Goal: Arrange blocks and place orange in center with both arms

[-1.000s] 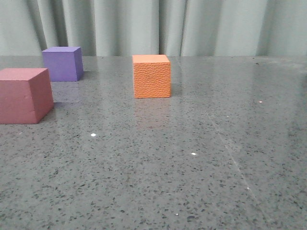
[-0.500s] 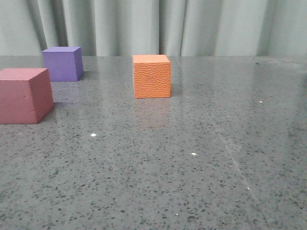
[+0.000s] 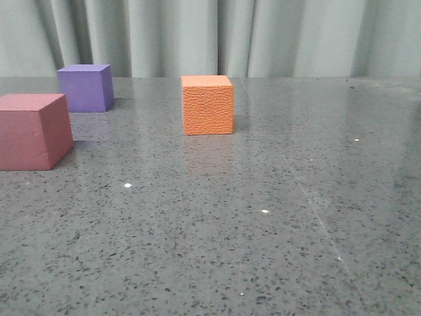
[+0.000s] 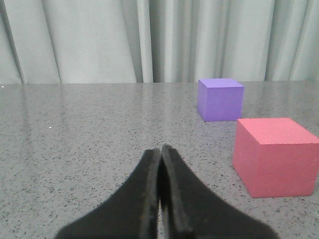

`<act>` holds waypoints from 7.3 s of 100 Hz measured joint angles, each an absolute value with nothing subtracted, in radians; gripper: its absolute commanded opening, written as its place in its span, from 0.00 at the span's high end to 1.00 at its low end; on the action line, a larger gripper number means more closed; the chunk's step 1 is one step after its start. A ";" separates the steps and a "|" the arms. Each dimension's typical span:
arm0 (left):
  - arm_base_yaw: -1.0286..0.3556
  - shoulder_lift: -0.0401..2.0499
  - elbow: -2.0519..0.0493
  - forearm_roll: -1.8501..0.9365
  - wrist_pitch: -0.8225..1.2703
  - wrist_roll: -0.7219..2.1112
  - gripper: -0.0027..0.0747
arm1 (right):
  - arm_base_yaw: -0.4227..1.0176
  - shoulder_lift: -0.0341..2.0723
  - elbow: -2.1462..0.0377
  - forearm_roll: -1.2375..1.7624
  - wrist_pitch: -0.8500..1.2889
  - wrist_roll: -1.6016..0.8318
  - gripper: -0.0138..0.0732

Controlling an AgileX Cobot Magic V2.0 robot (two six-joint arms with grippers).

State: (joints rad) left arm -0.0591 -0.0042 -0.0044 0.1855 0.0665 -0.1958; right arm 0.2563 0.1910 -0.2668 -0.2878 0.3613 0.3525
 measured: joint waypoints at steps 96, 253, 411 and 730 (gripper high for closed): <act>-0.059 -0.004 -0.004 0.185 0.065 -0.196 0.99 | 0.034 -0.011 0.028 -0.150 0.122 0.310 0.98; -0.059 0.241 -0.553 0.119 0.522 -0.204 0.99 | 0.034 -0.011 0.028 -0.150 0.122 0.308 0.98; -0.071 0.842 -1.048 -0.642 0.626 0.305 0.14 | 0.034 -0.011 0.028 -0.150 0.122 0.308 0.98; -0.789 1.822 -1.702 0.706 0.844 -1.027 0.86 | 0.034 -0.011 0.028 -0.150 0.121 0.308 0.98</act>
